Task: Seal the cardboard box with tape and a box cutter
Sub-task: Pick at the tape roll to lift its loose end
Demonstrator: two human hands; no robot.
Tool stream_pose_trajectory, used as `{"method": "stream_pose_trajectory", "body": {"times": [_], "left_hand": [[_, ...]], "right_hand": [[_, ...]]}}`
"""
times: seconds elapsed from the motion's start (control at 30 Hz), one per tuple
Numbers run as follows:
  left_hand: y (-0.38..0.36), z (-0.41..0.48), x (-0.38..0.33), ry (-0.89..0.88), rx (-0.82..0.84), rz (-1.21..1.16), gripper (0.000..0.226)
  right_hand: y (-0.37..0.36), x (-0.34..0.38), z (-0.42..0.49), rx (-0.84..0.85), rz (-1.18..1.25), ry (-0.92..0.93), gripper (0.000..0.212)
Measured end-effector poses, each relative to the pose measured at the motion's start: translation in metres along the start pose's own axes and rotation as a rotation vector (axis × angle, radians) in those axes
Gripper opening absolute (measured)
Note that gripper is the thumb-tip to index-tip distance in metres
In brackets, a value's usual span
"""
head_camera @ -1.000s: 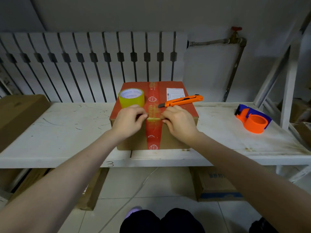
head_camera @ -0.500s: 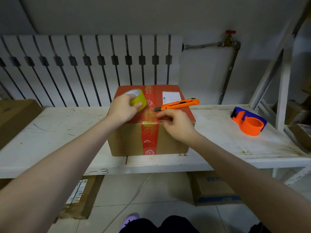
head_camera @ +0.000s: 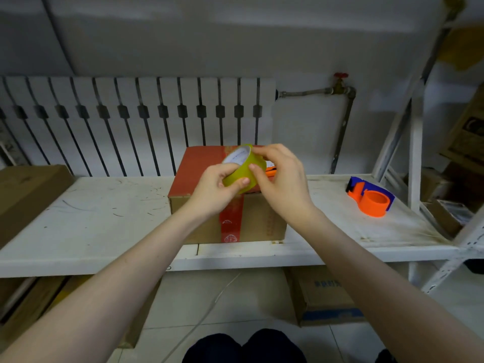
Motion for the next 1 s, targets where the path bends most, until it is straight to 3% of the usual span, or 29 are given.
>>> {"method": "stream_pose_trajectory", "body": {"times": [0.37,0.63,0.73,0.87,1.0], "left_hand": [[-0.015,-0.024,-0.023,-0.024,-0.061,-0.064,0.030],[-0.014,-0.034,-0.024,0.009,-0.061,-0.081,0.014],[-0.016,-0.039,-0.024,0.019,-0.081,-0.134,0.018],[-0.020,-0.046,-0.032,0.039,-0.049,-0.239,0.018],[-0.024,-0.049,-0.039,0.012,0.005,-0.235,0.032]], "right_hand": [[0.012,0.027,-0.034,-0.120,-0.021,0.086,0.020],[0.014,0.026,-0.057,-0.114,-0.002,0.159,0.016],[0.017,0.026,-0.060,-0.117,0.069,0.103,0.016],[0.022,0.025,-0.058,-0.157,0.175,-0.105,0.019],[0.022,0.028,-0.057,-0.166,0.216,-0.107,0.019]]}}
Point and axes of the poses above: each hand's wrist, its own z-axis towards the middle knuckle, its own y-axis out of the back of the hand, x = y × z, the point moved 2 cm from there along z, towards the middle knuckle, and after that the axes turned 6 degrees about x, right-handed, at the moved point
